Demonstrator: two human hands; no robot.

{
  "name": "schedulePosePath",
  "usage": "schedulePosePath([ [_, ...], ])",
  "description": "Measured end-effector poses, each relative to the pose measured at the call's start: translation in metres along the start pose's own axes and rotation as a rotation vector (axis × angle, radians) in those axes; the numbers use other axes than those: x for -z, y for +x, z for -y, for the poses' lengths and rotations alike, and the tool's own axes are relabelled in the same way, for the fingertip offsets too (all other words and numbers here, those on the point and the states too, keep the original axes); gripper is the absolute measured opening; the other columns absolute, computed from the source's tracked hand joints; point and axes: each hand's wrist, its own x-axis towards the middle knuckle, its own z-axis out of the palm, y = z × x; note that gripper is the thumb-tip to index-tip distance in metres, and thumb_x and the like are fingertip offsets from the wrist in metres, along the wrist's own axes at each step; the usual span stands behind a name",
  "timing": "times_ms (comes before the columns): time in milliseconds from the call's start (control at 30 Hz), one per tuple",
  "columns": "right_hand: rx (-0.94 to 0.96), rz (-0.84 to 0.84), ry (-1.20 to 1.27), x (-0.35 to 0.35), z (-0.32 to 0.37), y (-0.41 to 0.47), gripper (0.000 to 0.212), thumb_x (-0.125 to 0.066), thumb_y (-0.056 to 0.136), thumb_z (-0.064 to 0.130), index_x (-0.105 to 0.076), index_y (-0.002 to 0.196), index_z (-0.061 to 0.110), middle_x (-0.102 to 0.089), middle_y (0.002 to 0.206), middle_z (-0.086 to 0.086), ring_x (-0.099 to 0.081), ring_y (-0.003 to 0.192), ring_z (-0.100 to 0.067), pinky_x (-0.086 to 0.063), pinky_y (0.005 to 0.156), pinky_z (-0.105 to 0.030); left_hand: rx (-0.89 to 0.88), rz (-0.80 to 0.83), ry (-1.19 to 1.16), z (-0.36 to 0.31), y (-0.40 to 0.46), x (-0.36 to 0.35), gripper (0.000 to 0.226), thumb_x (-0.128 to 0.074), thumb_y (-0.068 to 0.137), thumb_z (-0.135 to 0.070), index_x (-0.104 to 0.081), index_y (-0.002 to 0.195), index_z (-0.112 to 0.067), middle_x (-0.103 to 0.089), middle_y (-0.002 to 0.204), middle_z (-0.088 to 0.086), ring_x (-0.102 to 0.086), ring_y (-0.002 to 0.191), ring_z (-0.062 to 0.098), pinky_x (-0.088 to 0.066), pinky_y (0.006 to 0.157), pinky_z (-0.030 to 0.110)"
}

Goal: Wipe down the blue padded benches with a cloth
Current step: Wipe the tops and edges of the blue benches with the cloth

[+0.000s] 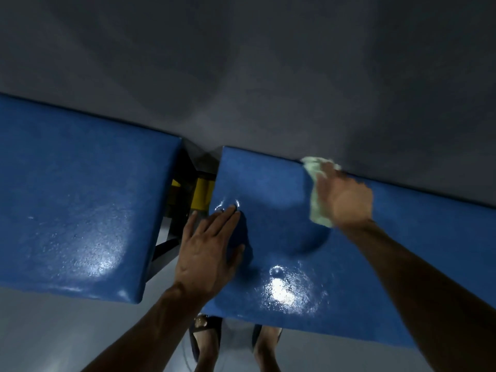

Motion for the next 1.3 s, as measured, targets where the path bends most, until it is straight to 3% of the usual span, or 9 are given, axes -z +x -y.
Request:
schedulePosePath([
  [133,-0.218,-0.091,0.061,-0.012,-0.012,-0.009,0.027,-0.047,0.089,0.019,-0.063,0.107,0.006,-0.064,0.070,-0.026,-0.062,0.059,-0.044,-0.051,0.062,-0.046,0.006,0.028,-0.031,0.003,0.002,-0.004,0.066,-0.040,0.089,-0.056,-0.046,0.147,-0.025,-0.043,0.153,-0.010,-0.048,0.134,0.016,-0.022,0.119,0.047],
  [233,-0.273,0.000,0.140,-0.007,0.039,-0.002,0.026,-0.047,0.090,0.014,-0.061,0.112,0.009,-0.069,0.085,-0.023,-0.066,0.073,-0.043,-0.050,0.068,-0.041,0.013,0.043,-0.044,0.002,0.002,-0.006,0.067,-0.041,0.089,-0.057,-0.045,0.148,-0.026,-0.042,0.154,-0.010,-0.045,0.136,0.017,-0.017,0.119,0.045],
  [333,-0.170,0.035,0.158,-0.002,0.099,0.004,0.032,-0.044,0.093,0.015,-0.054,0.124,0.016,-0.068,0.100,-0.018,-0.067,0.083,-0.040,-0.049,0.068,-0.039,0.011,0.050,-0.047,0.002,0.001,-0.007,0.067,-0.042,0.088,-0.057,-0.045,0.147,-0.025,-0.042,0.154,-0.009,-0.046,0.136,0.018,-0.016,0.119,0.045],
  [533,0.130,-0.140,0.174,0.002,0.147,0.010,0.031,-0.078,0.057,0.005,-0.070,0.086,0.010,-0.060,0.050,-0.006,-0.052,0.033,-0.027,-0.025,0.043,-0.021,0.000,0.096,-0.030,0.004,0.001,-0.004,0.067,-0.037,0.091,-0.057,-0.039,0.151,-0.027,-0.035,0.157,-0.011,-0.040,0.140,0.017,-0.018,0.121,0.047],
  [667,0.096,0.072,0.070,-0.007,0.084,0.006,0.032,-0.053,0.087,0.021,-0.055,0.118,0.023,-0.071,0.082,-0.006,-0.069,0.068,-0.032,-0.047,0.057,-0.033,-0.008,0.098,-0.022,0.006,0.001,-0.004,0.066,-0.038,0.091,-0.055,-0.040,0.150,-0.027,-0.036,0.157,-0.012,-0.043,0.138,0.017,-0.021,0.119,0.049],
  [833,-0.197,-0.121,-0.001,-0.015,-0.024,-0.032,0.018,-0.049,0.091,0.019,-0.060,0.103,0.012,-0.064,0.063,-0.017,-0.063,0.053,-0.038,-0.053,0.053,-0.040,-0.013,0.128,-0.012,0.008,0.001,-0.004,0.068,-0.031,0.092,-0.058,-0.033,0.153,-0.029,-0.031,0.159,-0.014,-0.037,0.142,0.015,-0.017,0.121,0.048],
  [1000,-0.354,-0.024,0.173,-0.015,0.013,-0.037,0.032,-0.038,0.097,0.025,-0.053,0.123,0.014,-0.068,0.087,-0.021,-0.064,0.079,-0.045,-0.049,0.070,-0.043,0.004,0.139,-0.011,0.006,0.001,-0.005,0.070,-0.027,0.092,-0.061,-0.030,0.154,-0.031,-0.029,0.160,-0.013,-0.035,0.142,0.016,-0.013,0.123,0.047],
  [1100,-0.267,-0.009,0.195,-0.011,0.066,-0.037,0.033,-0.045,0.095,0.022,-0.053,0.126,0.016,-0.069,0.080,-0.018,-0.067,0.074,-0.041,-0.051,0.065,-0.041,0.006,0.135,-0.014,0.005,0.003,-0.004,0.069,-0.028,0.091,-0.061,-0.033,0.153,-0.031,-0.032,0.159,-0.013,-0.037,0.141,0.016,-0.012,0.122,0.045],
  [1300,0.060,-0.110,0.164,-0.005,0.122,-0.049,0.026,-0.079,0.069,0.013,-0.064,0.091,0.015,-0.059,0.052,-0.003,-0.054,0.037,-0.027,-0.032,0.037,-0.023,0.017,0.120,-0.012,0.003,0.002,-0.004,0.067,-0.032,0.091,-0.059,-0.038,0.151,-0.030,-0.038,0.156,-0.011,-0.042,0.138,0.018,-0.017,0.121,0.046],
])
